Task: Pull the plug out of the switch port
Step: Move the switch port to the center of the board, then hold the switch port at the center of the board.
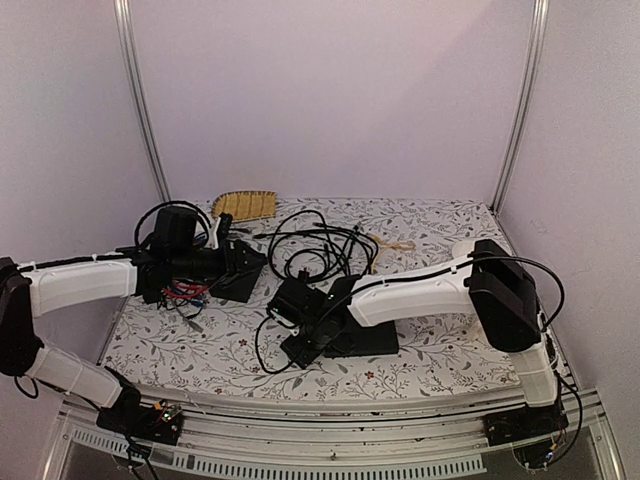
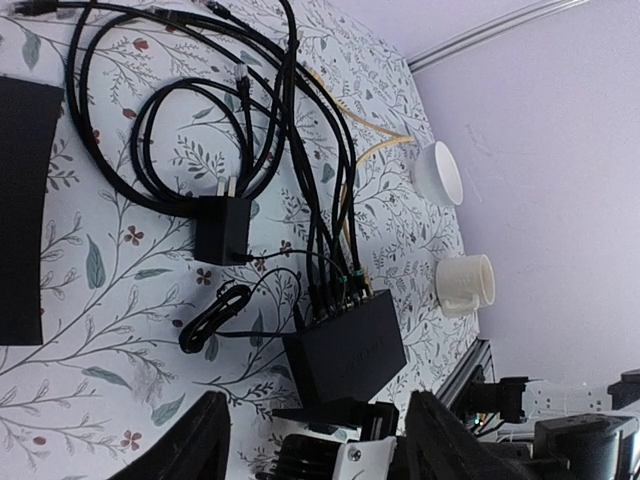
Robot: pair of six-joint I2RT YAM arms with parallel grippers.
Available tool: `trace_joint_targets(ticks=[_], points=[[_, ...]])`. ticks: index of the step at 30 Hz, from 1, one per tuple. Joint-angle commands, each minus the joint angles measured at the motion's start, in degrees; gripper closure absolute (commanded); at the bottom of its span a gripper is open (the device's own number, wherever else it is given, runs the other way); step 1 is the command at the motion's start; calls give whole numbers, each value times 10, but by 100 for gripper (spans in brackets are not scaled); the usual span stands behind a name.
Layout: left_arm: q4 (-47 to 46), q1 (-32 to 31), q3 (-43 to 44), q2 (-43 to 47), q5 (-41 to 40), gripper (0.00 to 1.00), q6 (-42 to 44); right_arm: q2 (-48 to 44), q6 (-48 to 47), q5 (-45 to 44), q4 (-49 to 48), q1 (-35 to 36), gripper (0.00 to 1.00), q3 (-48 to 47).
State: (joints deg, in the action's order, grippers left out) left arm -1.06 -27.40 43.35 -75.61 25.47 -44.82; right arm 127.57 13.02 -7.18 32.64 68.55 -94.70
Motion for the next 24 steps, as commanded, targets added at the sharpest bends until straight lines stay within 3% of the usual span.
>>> trace_joint_targets(ticks=[1,16,24], points=[[-17,6,3,-13,20,37,4,-33,17,-11,46,-3,42,42],[-1,-9,-6,-1,51,37,21,-141,46,-39,61,-5,39,13],[-3,-66,10,-32,82,35,33,-215,133,-81,46,-50,39,95]])
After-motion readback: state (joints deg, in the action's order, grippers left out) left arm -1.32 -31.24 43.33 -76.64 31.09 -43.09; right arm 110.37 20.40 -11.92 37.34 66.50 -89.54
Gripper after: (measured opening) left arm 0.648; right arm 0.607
